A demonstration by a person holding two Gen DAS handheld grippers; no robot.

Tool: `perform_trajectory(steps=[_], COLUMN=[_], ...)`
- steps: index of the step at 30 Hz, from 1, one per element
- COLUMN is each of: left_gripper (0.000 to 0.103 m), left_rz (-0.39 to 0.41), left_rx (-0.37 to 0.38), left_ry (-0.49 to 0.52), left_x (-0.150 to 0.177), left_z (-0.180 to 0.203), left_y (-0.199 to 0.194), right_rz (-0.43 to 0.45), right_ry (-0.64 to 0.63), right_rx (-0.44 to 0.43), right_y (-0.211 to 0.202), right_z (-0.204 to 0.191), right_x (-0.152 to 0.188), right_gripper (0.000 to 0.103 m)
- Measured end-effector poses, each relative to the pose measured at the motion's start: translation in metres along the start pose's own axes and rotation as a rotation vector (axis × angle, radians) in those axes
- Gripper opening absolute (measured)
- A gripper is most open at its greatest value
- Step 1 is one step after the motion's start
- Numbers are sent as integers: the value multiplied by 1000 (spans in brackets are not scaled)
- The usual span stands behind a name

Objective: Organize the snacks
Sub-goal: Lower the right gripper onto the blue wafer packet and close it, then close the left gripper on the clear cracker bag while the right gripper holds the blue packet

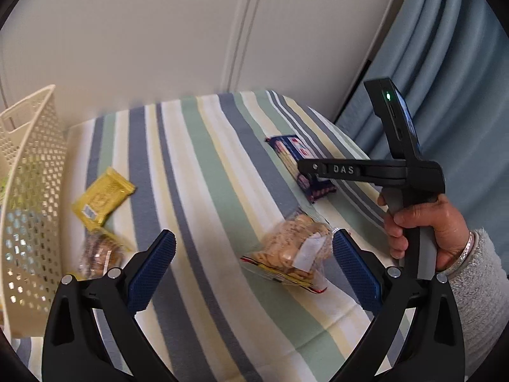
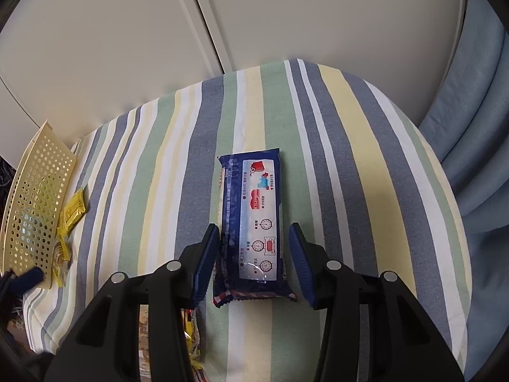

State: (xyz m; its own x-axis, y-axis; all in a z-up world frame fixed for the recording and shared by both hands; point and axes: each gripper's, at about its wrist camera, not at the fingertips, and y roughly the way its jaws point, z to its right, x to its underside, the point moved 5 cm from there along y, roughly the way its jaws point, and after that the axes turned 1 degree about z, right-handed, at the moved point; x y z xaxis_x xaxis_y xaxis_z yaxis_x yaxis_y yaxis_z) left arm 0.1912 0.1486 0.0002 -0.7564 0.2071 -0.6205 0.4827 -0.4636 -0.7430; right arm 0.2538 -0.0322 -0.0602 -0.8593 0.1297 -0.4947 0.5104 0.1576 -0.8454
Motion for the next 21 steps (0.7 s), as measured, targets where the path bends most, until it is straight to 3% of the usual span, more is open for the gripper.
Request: perform_trajectory(steps=[6,13,18,21], left_gripper=[100,100,100,90], left_rz=[-145,-283,-299,-296], left_rx=[61,50,44,47], left_ry=[105,187,203,205], left_x=[5,11,11,12], left_z=[27,42,44,46], left_y=[43,81,91,91], right_rz=[-5,-16,-24,-16], right_ry=[4,16,13,11], right_rx=[-8,-25,-20,-17], right_y=[8,14,16,15], right_z=[-5,-3,-4,-6], right_x=[-3,-5,-5,-6], right_gripper=[46,48,54,65])
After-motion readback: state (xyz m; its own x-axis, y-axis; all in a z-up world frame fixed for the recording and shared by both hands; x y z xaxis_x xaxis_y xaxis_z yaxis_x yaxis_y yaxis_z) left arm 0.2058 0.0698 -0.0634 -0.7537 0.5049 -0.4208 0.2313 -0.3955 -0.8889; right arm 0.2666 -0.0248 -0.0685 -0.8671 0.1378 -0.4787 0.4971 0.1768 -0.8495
